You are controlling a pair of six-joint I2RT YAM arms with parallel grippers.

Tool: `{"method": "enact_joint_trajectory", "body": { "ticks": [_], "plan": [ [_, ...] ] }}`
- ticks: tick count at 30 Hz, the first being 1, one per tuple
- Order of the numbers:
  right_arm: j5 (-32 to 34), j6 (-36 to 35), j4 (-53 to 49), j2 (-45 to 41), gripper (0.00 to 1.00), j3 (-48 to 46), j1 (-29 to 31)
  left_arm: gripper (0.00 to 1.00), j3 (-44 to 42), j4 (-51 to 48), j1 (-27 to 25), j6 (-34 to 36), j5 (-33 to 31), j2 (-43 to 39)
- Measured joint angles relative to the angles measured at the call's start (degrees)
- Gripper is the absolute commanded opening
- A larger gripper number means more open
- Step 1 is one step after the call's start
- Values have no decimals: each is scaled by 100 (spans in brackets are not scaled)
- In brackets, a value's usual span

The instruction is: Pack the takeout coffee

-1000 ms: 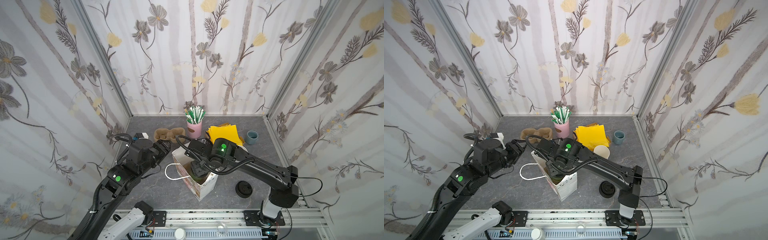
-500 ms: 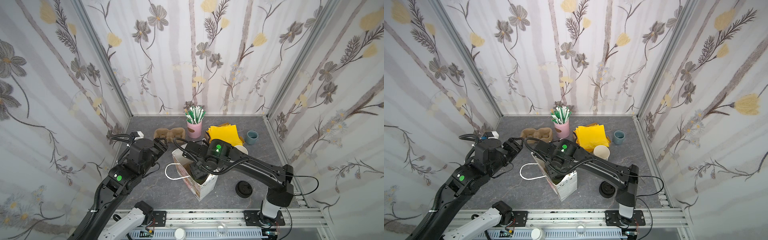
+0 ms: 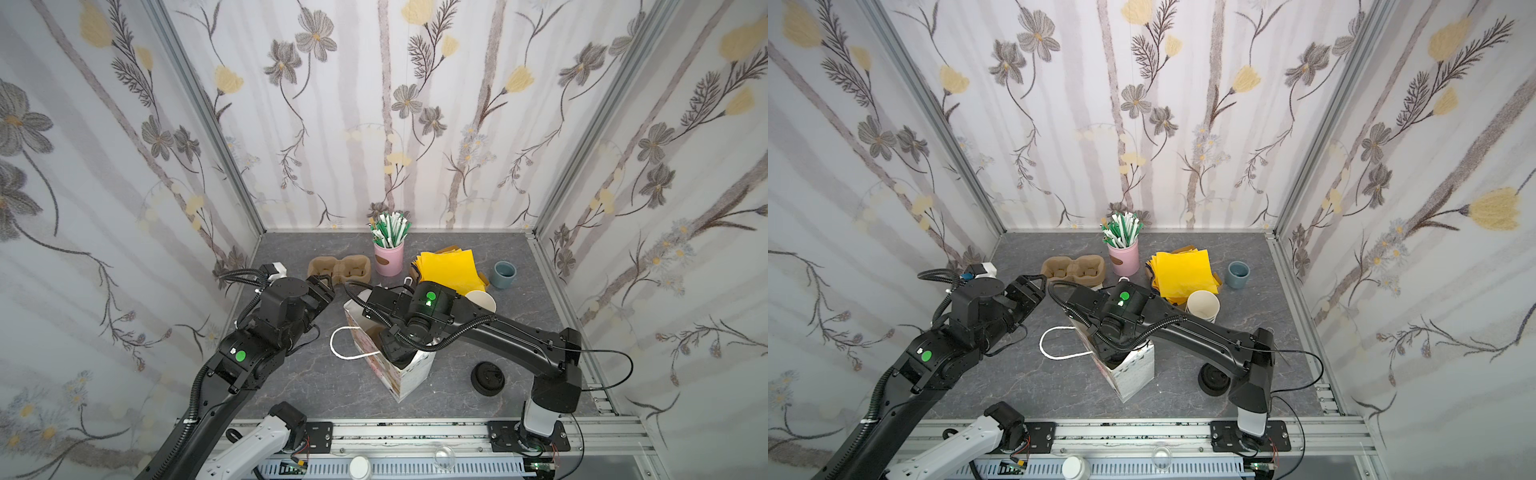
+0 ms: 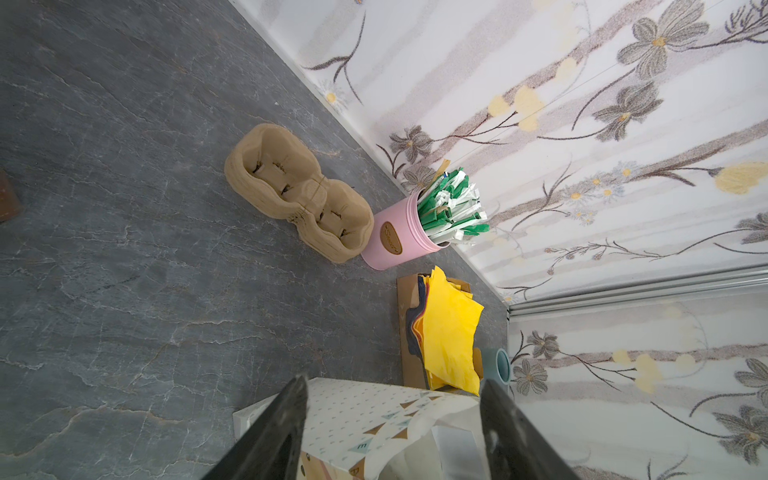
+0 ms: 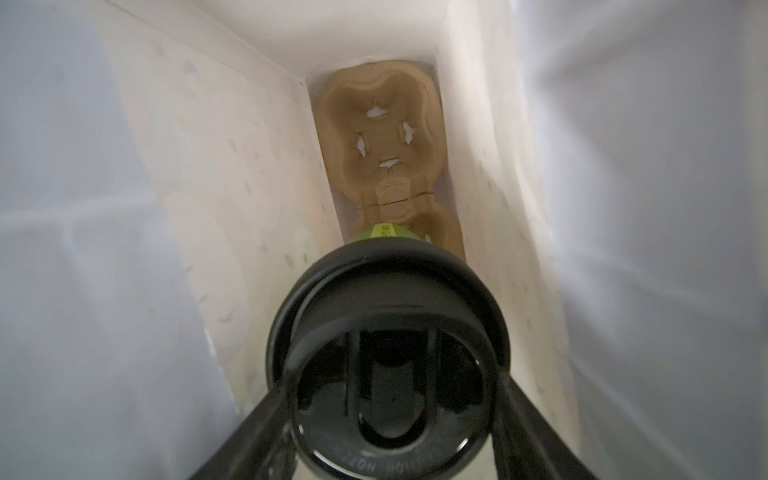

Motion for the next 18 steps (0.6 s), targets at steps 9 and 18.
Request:
{"method": "enact_joint_trajectory", "body": {
  "ticks": [9, 18],
  "plan": [
    [2, -105, 9, 199, 64, 33, -61, 67, -52, 39, 0, 59, -2, -44],
    [2, -278, 35, 345, 64, 63, -96, 67, -101, 44, 0, 76, -2, -79]
  ]
}}
